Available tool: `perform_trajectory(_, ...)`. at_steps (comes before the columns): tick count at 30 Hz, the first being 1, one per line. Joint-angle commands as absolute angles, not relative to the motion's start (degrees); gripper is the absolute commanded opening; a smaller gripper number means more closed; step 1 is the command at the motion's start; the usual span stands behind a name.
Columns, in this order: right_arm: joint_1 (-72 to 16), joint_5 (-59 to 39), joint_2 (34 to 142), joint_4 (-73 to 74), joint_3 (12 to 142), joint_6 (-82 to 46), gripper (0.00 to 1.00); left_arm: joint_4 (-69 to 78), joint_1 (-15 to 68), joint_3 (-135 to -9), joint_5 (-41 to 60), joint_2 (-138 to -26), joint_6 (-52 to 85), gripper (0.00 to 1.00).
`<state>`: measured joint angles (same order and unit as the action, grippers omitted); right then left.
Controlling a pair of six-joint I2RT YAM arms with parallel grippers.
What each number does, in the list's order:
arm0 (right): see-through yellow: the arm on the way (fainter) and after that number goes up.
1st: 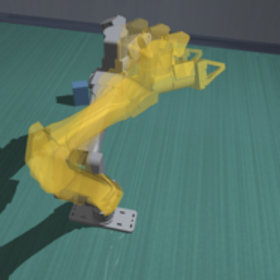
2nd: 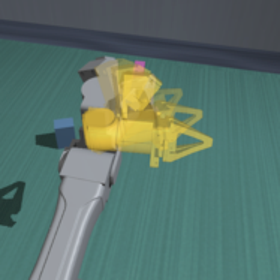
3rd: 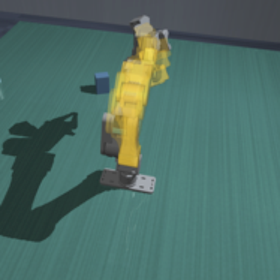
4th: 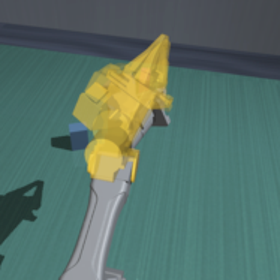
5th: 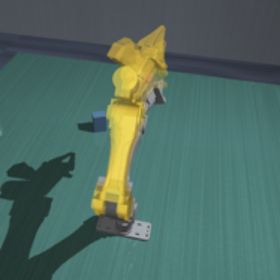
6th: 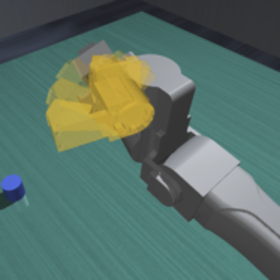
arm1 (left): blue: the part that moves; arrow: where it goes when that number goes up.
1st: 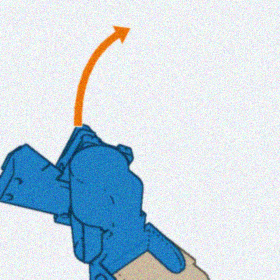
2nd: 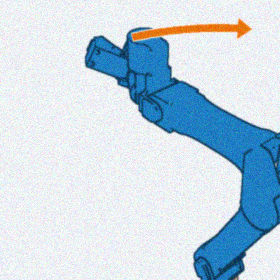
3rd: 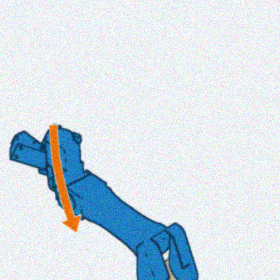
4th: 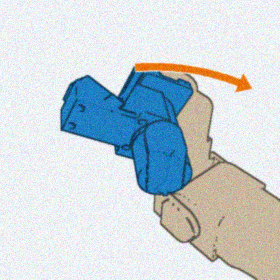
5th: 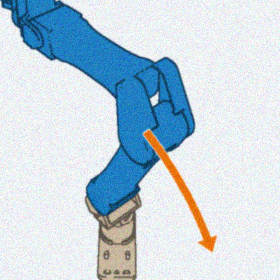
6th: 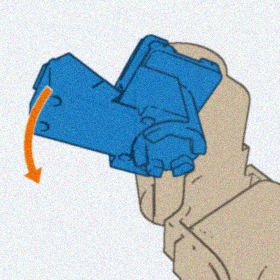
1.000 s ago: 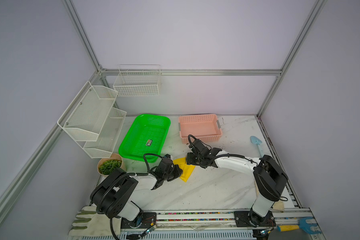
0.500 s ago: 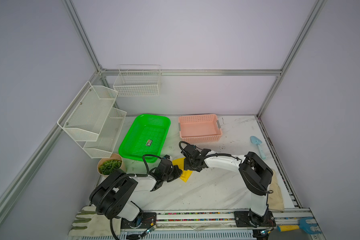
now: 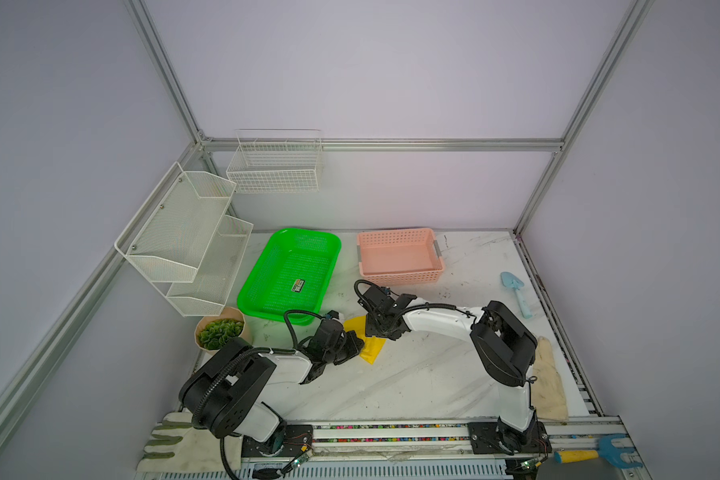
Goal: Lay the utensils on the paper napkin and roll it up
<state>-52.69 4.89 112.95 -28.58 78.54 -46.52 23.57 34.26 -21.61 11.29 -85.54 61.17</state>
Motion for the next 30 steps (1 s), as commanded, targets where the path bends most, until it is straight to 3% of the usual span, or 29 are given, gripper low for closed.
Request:
perform_trajectory(1,-53.28,4.84,113.18,-30.59,79.52,-47.78,0.64,20.63,34.54,-18.99,10.15,-86.79,62.14,0.08)
perform_trajectory(10,-53.87,4.01,115.88,-30.07,79.66,-48.5,0.63,22.06,34.54,-18.55,10.45,-86.9,62.4,0.08)
perform_trajectory(30,-54.95,8.33,122.8,-34.22,84.72,-47.39,0.52,24.19,34.63,-18.24,12.36,-87.8,63.28,0.07)
